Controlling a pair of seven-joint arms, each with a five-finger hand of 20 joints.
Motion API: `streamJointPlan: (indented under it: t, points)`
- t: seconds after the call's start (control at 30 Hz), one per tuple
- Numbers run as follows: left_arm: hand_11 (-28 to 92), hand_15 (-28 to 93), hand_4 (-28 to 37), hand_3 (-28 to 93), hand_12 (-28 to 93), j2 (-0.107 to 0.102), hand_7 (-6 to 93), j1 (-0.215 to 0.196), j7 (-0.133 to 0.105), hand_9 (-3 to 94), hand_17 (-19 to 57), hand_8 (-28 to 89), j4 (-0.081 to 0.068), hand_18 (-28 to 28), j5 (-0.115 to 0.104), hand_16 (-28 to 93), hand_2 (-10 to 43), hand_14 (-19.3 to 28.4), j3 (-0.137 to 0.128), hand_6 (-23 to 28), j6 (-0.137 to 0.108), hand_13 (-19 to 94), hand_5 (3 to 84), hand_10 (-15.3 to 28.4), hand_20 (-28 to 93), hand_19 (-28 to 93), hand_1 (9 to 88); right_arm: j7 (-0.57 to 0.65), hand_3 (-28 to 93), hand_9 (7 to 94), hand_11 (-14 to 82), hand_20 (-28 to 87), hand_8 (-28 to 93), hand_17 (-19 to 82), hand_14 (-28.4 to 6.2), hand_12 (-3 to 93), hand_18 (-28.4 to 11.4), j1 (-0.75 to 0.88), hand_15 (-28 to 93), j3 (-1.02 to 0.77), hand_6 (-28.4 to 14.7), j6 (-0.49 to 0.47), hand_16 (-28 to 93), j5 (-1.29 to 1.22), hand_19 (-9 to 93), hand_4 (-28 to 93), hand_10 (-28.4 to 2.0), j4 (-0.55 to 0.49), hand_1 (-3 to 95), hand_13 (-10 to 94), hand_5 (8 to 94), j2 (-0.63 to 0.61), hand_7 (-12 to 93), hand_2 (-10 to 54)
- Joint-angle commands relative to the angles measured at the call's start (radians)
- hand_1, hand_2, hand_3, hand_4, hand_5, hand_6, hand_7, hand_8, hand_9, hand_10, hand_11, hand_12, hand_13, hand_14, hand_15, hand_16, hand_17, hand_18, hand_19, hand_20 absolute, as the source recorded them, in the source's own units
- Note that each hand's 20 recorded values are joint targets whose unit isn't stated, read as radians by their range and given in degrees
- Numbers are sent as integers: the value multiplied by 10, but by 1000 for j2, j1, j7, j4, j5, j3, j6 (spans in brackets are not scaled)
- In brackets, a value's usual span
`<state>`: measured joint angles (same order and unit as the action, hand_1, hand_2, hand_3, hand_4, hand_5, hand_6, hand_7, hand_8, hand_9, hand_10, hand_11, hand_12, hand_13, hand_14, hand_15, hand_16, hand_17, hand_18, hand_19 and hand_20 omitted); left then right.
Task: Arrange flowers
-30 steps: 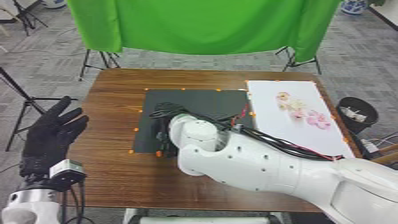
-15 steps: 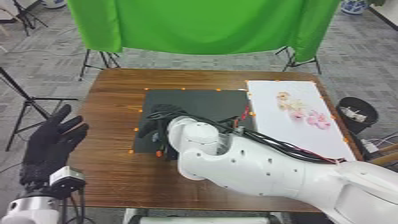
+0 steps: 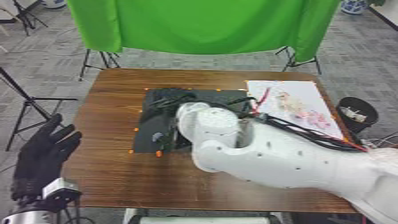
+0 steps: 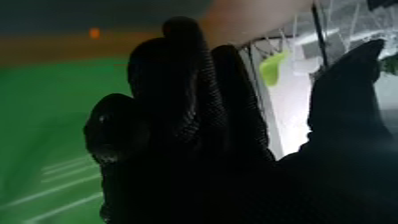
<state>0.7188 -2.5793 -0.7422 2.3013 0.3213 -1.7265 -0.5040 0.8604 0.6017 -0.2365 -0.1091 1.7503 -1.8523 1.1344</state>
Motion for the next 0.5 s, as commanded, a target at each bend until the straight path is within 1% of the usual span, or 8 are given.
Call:
streamJointPlan:
  t: [0.03,0.13,0.17,0.2,0.23,0.3,0.33,0.5]
  points:
    - [288,554,-209,659,103,7,110,-38,-2,327,-86,-83,15,238,-6,-129,69,258,-11,95,-9,216,368,191,70,480,303,155,689,661,158,220,-86,548,-114,146,-166,223,676,-338,-70,-91,142,-71,932,-198,-220,-80,251,753,573,-184,127,54]
    - [288,553,-209,659,102,12,110,-24,9,327,-86,-83,13,238,1,-129,70,258,6,95,-3,216,368,192,70,480,303,156,690,617,147,198,-84,532,-125,144,-169,252,686,-368,-72,-83,136,-89,932,-197,-230,-76,263,731,549,-249,123,54]
    - [287,553,-208,658,102,3,110,-26,4,327,-86,-83,13,238,-8,-129,70,258,9,95,-7,216,368,192,70,480,303,151,693,599,143,191,-84,525,-127,144,-168,255,693,-360,-75,-59,133,-89,932,-196,-233,-74,269,714,539,-275,121,53]
    - [287,553,-208,659,102,13,110,-20,19,327,-86,-83,13,238,1,-129,69,258,9,95,-3,216,368,192,70,480,303,151,695,589,141,189,-83,521,-128,144,-169,264,695,-358,-75,-29,131,-78,932,-196,-234,-70,272,711,533,-296,120,52]
    - [286,553,-208,658,102,6,110,-10,8,327,-86,-83,11,238,-6,-128,70,258,18,95,-3,216,368,192,70,480,303,167,699,579,139,187,-83,519,-126,144,-169,254,697,-340,-74,2,129,-68,932,-196,-231,-64,274,710,525,-315,120,51]
    - [286,553,-209,657,102,11,109,-3,27,327,-86,-83,13,238,8,-128,70,258,17,95,-5,216,368,192,70,480,304,223,704,570,140,185,-82,527,-124,145,-166,246,706,-308,-73,41,126,-23,932,-197,-228,-44,274,710,520,-343,122,51]
    - [286,553,-210,656,102,15,109,2,35,327,-86,-83,13,238,15,-128,70,258,18,95,-4,216,369,192,70,480,304,248,704,570,140,186,-82,536,-122,145,-161,247,713,-302,-73,43,125,-14,932,-199,-227,-33,278,712,521,-352,123,51]
    - [287,555,-210,657,103,15,110,10,33,327,-85,-83,15,238,14,-128,71,258,33,95,-5,216,369,191,70,480,304,311,704,577,141,182,-85,567,-117,143,-148,268,721,-323,-76,10,119,-50,932,-200,-231,19,286,725,529,-399,127,49]
